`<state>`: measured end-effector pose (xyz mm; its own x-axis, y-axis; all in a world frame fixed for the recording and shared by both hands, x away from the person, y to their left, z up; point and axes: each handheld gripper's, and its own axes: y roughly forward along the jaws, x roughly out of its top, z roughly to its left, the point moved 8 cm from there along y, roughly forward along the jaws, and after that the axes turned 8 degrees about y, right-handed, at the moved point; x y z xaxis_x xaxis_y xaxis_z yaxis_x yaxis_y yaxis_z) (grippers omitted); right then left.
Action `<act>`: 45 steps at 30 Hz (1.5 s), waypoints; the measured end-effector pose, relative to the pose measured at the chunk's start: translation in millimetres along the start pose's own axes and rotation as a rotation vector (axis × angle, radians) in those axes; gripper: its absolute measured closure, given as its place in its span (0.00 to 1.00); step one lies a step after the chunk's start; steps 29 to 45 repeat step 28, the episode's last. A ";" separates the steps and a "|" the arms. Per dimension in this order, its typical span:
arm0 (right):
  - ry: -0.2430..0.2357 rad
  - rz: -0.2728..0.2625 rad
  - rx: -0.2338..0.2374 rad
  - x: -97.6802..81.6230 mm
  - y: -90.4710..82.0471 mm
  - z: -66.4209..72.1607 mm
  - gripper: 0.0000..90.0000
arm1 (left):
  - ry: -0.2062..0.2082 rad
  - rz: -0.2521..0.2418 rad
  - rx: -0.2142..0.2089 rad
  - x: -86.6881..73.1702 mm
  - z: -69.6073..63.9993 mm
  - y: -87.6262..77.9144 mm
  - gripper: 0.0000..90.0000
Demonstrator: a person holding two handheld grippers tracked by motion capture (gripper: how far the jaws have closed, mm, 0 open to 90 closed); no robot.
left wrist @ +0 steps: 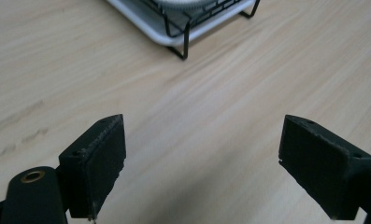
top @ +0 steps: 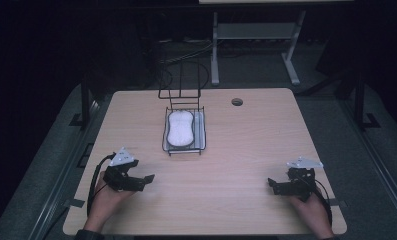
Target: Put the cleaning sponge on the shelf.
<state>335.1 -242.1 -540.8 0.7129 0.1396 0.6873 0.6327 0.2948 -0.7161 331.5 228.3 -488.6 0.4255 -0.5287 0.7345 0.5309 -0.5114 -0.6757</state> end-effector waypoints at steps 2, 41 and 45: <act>0.001 0.000 0.000 0.0 0.0 0.1 0.00 | -0.007 0.006 0.000 -6.7 -1.5 -1.9 0.16; 0.003 0.001 -0.002 -0.5 -0.3 0.4 0.00 | 0.038 0.026 0.030 -54.6 -8.0 0.8 0.14; 0.003 0.001 -0.002 -0.5 -0.3 0.4 0.00 | 0.038 0.026 0.030 -54.6 -8.0 0.8 0.14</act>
